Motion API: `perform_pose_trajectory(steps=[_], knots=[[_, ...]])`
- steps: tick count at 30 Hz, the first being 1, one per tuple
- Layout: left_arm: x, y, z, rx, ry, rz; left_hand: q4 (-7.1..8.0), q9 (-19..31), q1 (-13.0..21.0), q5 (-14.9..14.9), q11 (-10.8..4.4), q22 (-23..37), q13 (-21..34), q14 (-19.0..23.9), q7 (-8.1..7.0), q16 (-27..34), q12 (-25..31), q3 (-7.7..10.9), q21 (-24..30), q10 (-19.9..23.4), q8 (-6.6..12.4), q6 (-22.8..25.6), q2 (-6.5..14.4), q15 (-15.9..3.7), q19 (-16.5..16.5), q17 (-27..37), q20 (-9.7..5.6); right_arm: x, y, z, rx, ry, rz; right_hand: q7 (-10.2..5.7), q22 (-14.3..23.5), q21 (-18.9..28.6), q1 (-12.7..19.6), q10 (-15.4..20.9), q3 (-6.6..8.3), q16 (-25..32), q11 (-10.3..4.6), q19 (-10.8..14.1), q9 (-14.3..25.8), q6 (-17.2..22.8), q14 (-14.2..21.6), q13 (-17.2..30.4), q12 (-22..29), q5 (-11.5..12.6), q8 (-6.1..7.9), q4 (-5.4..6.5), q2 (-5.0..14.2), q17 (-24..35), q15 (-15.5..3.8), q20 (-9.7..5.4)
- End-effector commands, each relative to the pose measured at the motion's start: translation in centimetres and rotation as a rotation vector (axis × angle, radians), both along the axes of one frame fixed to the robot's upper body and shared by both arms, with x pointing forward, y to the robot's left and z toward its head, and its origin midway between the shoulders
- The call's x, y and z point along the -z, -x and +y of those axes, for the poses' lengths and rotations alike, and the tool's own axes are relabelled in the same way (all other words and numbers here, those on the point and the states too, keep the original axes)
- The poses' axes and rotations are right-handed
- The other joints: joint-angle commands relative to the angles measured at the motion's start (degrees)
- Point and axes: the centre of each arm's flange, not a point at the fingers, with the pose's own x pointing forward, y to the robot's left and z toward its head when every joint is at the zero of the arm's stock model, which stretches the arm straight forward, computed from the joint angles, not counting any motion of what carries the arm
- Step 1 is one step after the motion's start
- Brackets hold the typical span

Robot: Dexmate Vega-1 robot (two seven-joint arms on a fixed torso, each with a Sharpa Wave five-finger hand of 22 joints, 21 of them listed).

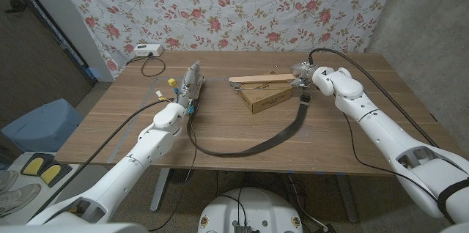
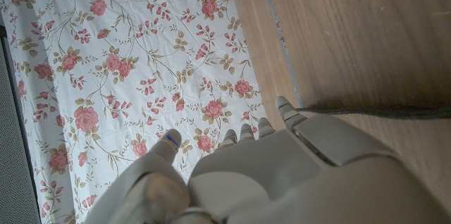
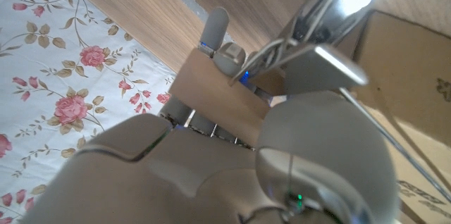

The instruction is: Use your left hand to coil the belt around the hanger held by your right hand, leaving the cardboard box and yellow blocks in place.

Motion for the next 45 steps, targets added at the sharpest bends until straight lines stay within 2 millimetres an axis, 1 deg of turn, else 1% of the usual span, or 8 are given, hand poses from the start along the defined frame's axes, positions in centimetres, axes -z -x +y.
perform_pose_trajectory(steps=[1, 5, 6, 14, 18, 26, 35, 45], knots=[[-0.9, 1.5, -0.1, -0.231, -0.094, 0.048, -4.22, 0.22, 4.51, -1.0, -0.11, 0.11, 0.35, 0.7, -0.57, 1.04, 0.59, 1.87, -0.69, -3.61, 0.46, -5.88, 2.05, 1.44, 0.7, 0.12, 0.87, -0.6, 1.3, -1.9, -0.057, -0.146, -0.12, -0.01, -0.63, 1.39, -5.44, 1.62, 0.56, 2.09, -0.51, 1.84, 0.95, 1.28, 3.01, 0.64, 2.58, 0.26, 1.45, 0.5, 4.55, 0.94, -1.53, -0.21], [-1.4, 2.7, 0.1, -0.418, -0.109, 0.102, -8.7, 0.3, 9.31, -3.42, 1.67, 0.71, 0.61, 7.26, -0.23, 1.72, 2.17, 4.05, -0.38, 2.51, 1.16, -2.54, 2.55, 2.98, 2.88, 0.38, 3.03, -0.6, 1.9, -2.2, -0.086, -0.188, -0.206, 0.01, -1.32, 2.24, -6.01, 2.52, 0.95, 3.88, -1.13, 2.62, 0.92, 1.58, 3.95, 0.68, 4.77, 0.38, 2.0, 0.67, 4.56, 0.95, -1.52, -0.44], [-1.4, 2.9, 0.2, -0.454, -0.109, 0.113, -9.9, 0.36, 10.54, -3.97, 0.93, 0.9, 0.74, 8.77, -0.01, 1.77, 2.81, 4.61, -0.11, 4.85, 1.55, -0.64, 2.63, 3.88, 3.65, 0.5, 3.47, -0.6, 1.9, -2.2, -0.09, -0.195, -0.215, -0.04, -1.49, 2.39, -6.11, 2.46, 1.04, 4.25, -1.28, 2.75, 0.98, 1.61, 4.05, 0.68, 5.16, 0.4, 2.16, 0.68, 4.54, 0.95, -1.49, -0.48], [-2.7, 4.7, 0.0, -0.805, -0.235, 0.186, -13.48, 0.63, 14.04, -4.51, 2.82, 1.8, 1.49, 20.68, 2.15, 5.58, 5.8, 5.74, 2.69, 15.83, 3.29, 10.48, 3.07, 3.42, 9.77, 2.49, 3.97, -0.2, 1.6, -1.9, -0.114, -0.204, -0.22, 0.42, -2.09, 2.89, -6.56, 1.3, 1.54, 5.88, -0.62, 1.98, 0.15, 1.39, 3.85, 0.66, 6.82, 0.48, 2.11, 0.66, 4.51, 0.96, -1.38, -0.41], [-3.7, 5.1, -0.5, -0.943, -0.379, 0.274, -14.24, 0.7, 14.99, -4.57, 2.88, 2.2, 1.93, 23.54, 2.64, 7.32, 6.91, 5.28, 4.47, 19.19, 3.25, 12.28, 3.16, 2.67, 13.18, 3.71, 3.66, -0.2, 1.4, -1.7, -0.13, -0.206, -0.226, 0.44, -2.62, 3.18, -6.8, 0.06, 1.92, 6.82, -0.53, 1.31, -0.32, 1.09, 3.0, 0.62, 7.83, 0.51, 2.14, 0.6, 4.48, 0.92, -1.34, -0.22], [-4.8, 3.7, -0.4, -0.914, -0.585, 0.485, -15.23, 0.76, 15.08, -4.82, 2.86, 2.55, 2.26, 23.8, 3.16, 7.7, 6.95, 4.01, 5.61, 19.69, 3.23, 13.26, 0.93, 2.32, 15.06, 4.26, 3.81, -0.4, 1.1, -1.4, -0.154, -0.221, -0.223, 0.75, -3.3, 3.83, -7.12, -0.87, 2.44, 8.15, -0.13, 0.71, -0.36, 0.61, 2.08, 0.57, 9.57, 0.52, 2.62, 0.5, 4.41, 0.88, -1.37, -0.28], [-5.4, 2.4, -0.8, -0.957, -0.755, 0.577, -17.38, 1.07, 20.0, -4.18, 2.75, 3.06, 3.66, 30.44, 6.69, 11.91, 9.04, 2.22, 9.78, 26.7, 4.41, 20.3, -0.91, 0.95, 22.18, 6.05, 4.23, -0.9, 1.0, -1.2, -0.177, -0.231, -0.235, 0.9, -3.84, 4.69, -7.41, -1.65, 2.92, 9.36, -0.31, 0.25, -1.02, 0.6, 1.35, 0.53, 11.37, 0.5, 2.95, 0.4, 4.34, 0.85, -1.38, -0.32], [-5.8, 1.9, -1.1, -0.994, -0.917, 0.669, -16.95, 1.27, 22.57, -4.03, 3.3, 3.26, 5.04, 33.55, 9.3, 14.2, 11.59, 0.76, 11.58, 31.54, 5.02, 25.47, -1.95, 0.9, 24.51, 7.25, 4.4, -1.2, 0.6, -1.2, -0.194, -0.236, -0.24, 0.81, -4.72, 5.6, -7.69, -2.42, 3.47, 10.35, 0.07, -0.29, -1.25, 0.23, 0.61, 0.5, 13.53, 0.43, 3.6, 0.29, 4.27, 0.83, -1.39, -0.33]])
